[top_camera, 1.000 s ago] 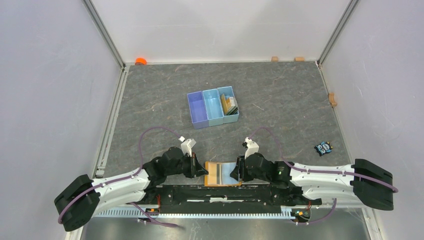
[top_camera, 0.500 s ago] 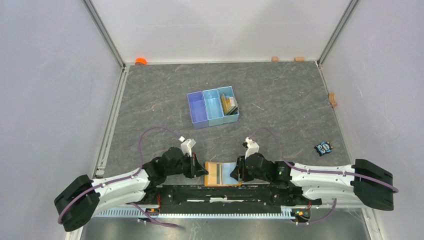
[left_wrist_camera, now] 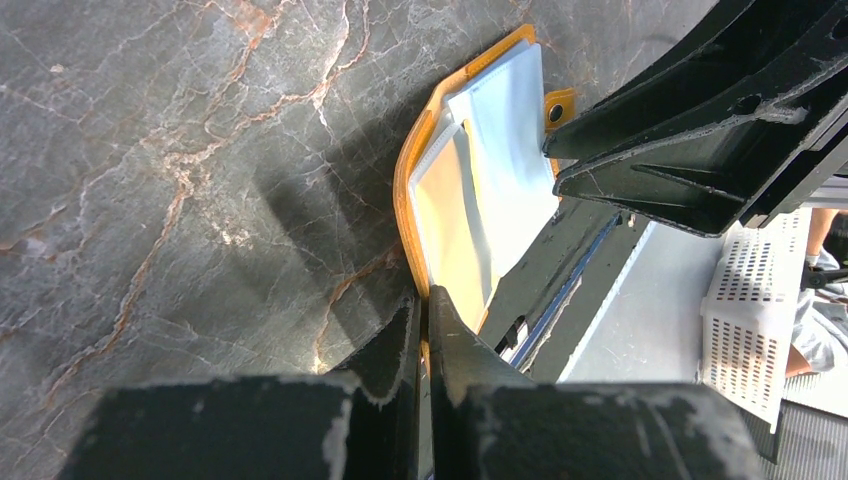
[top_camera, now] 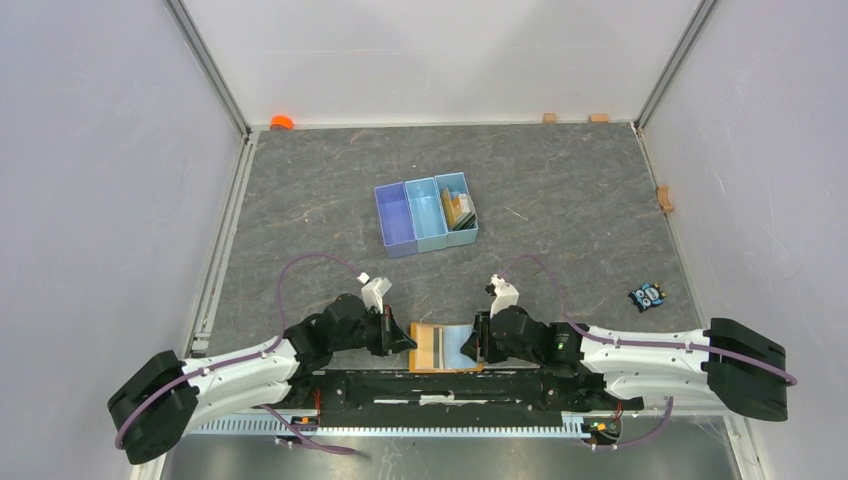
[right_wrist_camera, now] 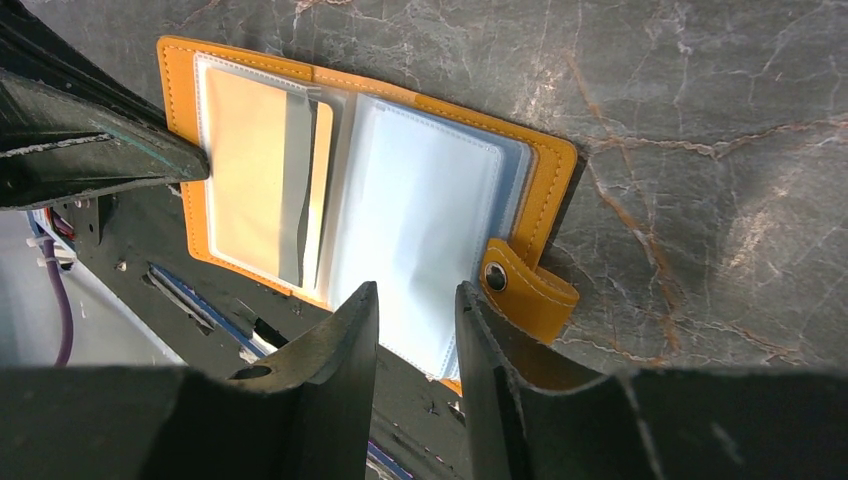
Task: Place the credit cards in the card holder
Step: Turn over the card slot in the card holder.
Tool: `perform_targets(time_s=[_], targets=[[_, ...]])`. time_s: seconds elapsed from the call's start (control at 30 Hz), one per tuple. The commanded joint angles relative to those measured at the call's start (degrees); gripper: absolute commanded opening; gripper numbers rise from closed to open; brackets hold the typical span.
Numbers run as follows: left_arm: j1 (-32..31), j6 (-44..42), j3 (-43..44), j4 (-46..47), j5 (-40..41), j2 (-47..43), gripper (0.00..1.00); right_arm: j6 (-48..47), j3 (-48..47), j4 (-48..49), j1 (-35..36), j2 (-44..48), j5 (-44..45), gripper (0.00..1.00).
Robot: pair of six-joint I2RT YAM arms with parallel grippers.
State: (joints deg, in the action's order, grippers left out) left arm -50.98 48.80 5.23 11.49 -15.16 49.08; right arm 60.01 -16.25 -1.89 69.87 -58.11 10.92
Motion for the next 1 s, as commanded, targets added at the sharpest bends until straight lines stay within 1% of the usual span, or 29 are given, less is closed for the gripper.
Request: perform_targets(time_s=[0.0,0.27,0.63,0.97], targets=[[0.09,-0.28,-0.4,1.43,-0.06,-0.59,0.02,-0.12,-0.25,-4.77,-0.01,0.18,2.77,0.4],[0.09,-0.21,-0.31,1.43,-0.23,-0.57,0.02,0.13,0.44,-2.75,0.16,-1.31,1.81,0.39],[0.09,-0.28,-0.31,1.43,-0.22,-0.57,0.02,1.84,-0.37,-1.31,2.75,-8.83,1.97,0.38],[0.09,-0.54,-0.13,1.43,-0.22,-0.29,0.02,3.43,0.27,9.19,4.53,-14.09,-1.7,0.38]])
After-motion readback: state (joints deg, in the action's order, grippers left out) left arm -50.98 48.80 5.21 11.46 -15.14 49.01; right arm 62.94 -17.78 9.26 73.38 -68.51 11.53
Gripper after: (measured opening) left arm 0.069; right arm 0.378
